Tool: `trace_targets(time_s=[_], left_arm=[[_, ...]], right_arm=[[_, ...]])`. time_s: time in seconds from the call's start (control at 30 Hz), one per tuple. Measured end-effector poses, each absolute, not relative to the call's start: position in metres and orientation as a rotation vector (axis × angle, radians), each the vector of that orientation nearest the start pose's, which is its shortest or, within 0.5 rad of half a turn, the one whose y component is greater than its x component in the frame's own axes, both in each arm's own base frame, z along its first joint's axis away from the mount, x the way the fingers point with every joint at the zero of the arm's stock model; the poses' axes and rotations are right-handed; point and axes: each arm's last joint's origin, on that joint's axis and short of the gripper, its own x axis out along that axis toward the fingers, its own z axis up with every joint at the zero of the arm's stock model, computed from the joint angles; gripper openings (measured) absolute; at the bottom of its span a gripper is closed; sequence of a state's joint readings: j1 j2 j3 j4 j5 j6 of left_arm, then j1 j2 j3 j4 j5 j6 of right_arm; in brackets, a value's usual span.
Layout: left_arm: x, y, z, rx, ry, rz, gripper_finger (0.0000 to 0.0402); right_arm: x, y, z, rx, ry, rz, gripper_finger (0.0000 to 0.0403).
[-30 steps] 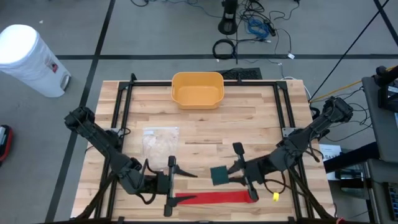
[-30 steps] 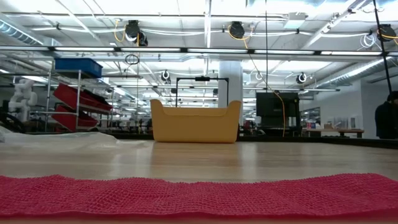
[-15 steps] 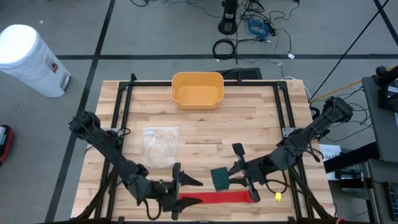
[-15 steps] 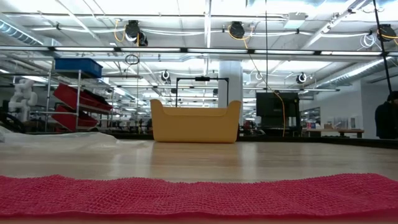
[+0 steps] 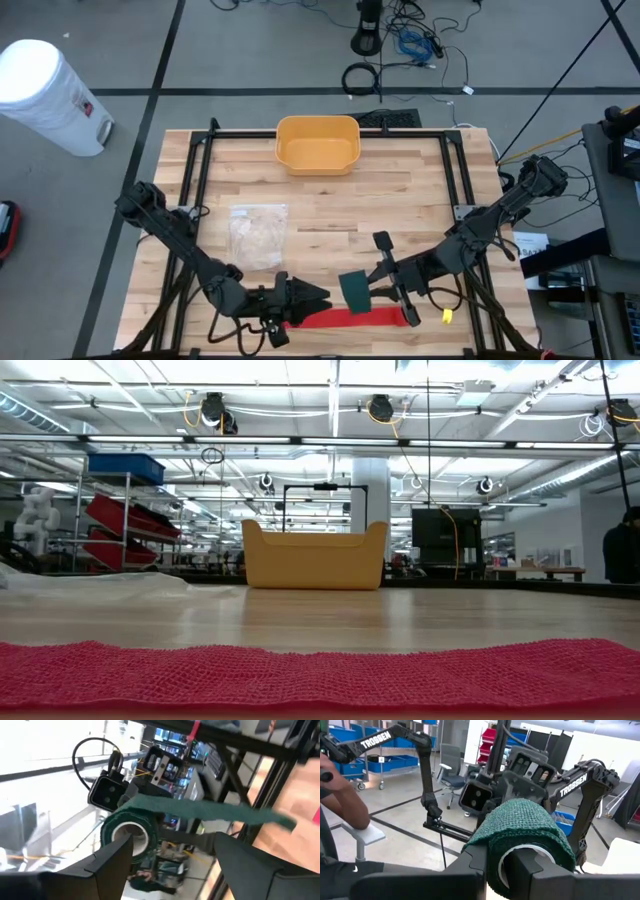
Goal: Roll bandage
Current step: Roll the green bandage
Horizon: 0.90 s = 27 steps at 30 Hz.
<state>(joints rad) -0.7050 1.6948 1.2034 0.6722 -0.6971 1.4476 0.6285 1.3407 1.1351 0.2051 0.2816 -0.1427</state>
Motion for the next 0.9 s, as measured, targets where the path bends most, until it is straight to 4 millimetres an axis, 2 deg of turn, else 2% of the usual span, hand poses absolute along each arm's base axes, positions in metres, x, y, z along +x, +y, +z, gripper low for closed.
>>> trace_targets(time_s=[0.4, 0.57, 0.77, 0.9], left_arm=[[0.32, -0.217, 0.317, 1.375, -0.068, 0.121, 0.022], [0.32, -0.217, 0.317, 1.375, -0.08, 0.114, 0.0217], [0.317, -0.224, 0.32, 1.336, -0.198, 0.028, 0.0217], [0.321, -0.218, 0.321, 1.331, -0.196, 0.048, 0.0217]], right_arm=[[0.253, 0.174, 0.37, -0.139, -0.03, 0.346, 0.0034], [0.253, 0.174, 0.369, -0.141, -0.026, 0.346, 0.0034], [0.253, 0.174, 0.369, -0.141, -0.025, 0.346, 0.0034], [0.254, 0.174, 0.369, -0.139, -0.024, 0.344, 0.0034]])
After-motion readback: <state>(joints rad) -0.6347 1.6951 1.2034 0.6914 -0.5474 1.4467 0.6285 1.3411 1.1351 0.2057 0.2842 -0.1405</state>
